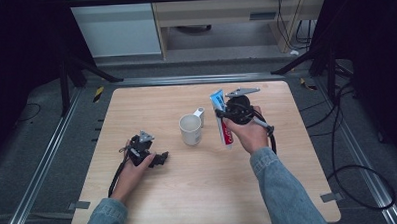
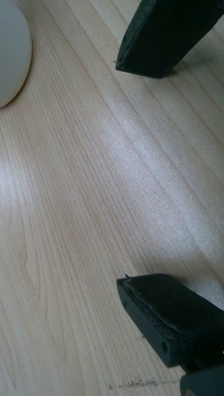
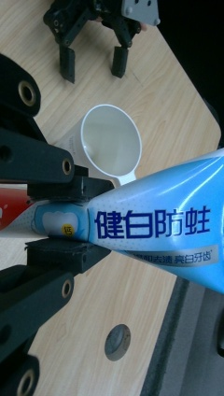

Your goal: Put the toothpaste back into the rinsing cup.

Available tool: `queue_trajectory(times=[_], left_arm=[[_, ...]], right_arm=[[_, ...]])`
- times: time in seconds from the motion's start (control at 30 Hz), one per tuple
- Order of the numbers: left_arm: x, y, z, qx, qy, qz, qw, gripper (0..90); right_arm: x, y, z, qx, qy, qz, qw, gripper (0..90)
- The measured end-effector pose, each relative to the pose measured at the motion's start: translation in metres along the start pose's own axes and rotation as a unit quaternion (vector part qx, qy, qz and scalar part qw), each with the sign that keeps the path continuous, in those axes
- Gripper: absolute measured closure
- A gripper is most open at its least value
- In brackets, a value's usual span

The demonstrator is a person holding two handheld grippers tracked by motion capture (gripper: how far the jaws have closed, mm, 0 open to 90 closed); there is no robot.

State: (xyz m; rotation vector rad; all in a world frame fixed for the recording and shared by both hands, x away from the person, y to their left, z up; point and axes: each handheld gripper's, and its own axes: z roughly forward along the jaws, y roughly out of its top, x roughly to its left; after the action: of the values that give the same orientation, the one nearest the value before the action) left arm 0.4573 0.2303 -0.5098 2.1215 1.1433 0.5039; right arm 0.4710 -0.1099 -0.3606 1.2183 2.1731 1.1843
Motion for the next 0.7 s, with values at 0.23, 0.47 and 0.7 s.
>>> queue_trajectory(times=[0.23, 0.47, 0.7], left_arm=[[0.000, 0.000, 0.000, 0.000, 0.000, 0.001, 1.0000, 0.0], [0.000, 0.000, 0.000, 0.000, 0.000, 0.001, 1.0000, 0.0], [0.000, 0.000, 0.000, 0.000, 0.000, 0.001, 1.0000, 0.0]], right_arm=[[0.005, 0.009, -0.001, -0.029, -0.005, 0.000, 0.9996, 73.6], [0.008, 0.017, -0.004, -0.052, -0.012, -0.007, 0.9985, 73.5], [0.009, 0.022, -0.006, -0.077, -0.020, -0.005, 0.9968, 73.6]])
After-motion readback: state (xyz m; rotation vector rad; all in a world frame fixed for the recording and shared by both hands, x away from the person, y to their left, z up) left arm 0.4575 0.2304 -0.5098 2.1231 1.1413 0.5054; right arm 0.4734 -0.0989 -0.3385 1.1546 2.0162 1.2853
